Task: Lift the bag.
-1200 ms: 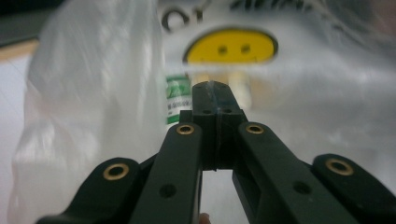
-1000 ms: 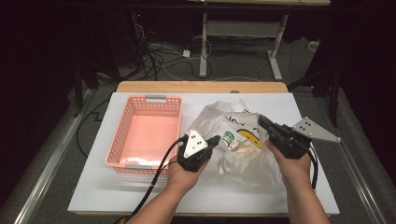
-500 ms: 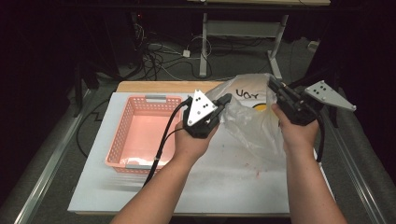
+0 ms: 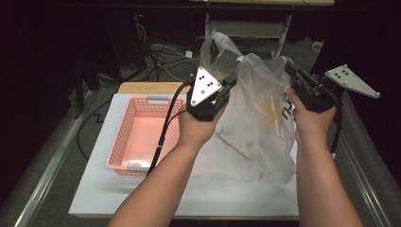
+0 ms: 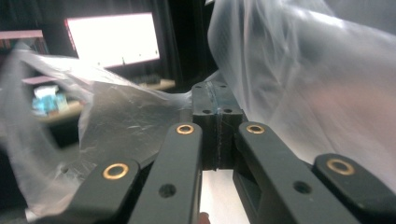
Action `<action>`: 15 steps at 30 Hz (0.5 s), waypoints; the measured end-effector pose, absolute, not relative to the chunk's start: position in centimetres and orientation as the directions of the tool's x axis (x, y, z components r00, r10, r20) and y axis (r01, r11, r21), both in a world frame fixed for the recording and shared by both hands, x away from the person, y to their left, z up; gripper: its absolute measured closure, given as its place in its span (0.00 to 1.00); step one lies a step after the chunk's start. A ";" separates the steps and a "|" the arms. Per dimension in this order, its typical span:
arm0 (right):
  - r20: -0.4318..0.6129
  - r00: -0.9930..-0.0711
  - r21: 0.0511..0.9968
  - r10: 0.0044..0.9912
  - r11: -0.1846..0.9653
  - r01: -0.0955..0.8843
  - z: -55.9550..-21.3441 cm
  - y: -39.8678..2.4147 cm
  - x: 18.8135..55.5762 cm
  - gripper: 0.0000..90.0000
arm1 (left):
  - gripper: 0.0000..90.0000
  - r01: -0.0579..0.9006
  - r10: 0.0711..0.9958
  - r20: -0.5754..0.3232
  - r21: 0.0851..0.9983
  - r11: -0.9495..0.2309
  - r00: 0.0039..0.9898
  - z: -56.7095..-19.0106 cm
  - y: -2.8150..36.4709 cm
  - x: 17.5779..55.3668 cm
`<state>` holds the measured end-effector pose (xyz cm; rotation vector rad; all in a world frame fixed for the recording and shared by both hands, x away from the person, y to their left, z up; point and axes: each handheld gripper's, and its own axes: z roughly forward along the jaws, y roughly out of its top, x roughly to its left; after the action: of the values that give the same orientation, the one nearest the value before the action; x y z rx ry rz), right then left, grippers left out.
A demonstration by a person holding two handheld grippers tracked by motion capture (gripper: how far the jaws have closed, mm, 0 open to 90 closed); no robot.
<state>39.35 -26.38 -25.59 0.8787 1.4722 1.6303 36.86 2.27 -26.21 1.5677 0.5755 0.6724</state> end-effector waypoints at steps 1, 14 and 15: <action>0.006 -0.469 0.996 0.883 -0.046 -0.075 -26.1 -26.6 39.5 1.00 | 0.98 -0.008 0.705 0.075 0.995 -0.098 0.705 -26.7 2.4 37.1; 0.029 -0.380 0.999 0.925 -0.012 0.047 -30.2 -29.5 41.5 1.00 | 0.43 0.071 0.706 0.059 0.985 -0.154 0.706 -30.5 5.6 35.0; 0.028 -0.379 0.999 0.925 -0.010 0.050 -30.2 -29.6 41.5 1.00 | 0.42 0.074 0.703 0.056 0.985 -0.154 0.709 -30.9 6.0 34.6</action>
<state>41.51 -29.55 -30.23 1.0486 1.5191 1.4834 34.56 5.99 -30.86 1.6558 0.6353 0.6194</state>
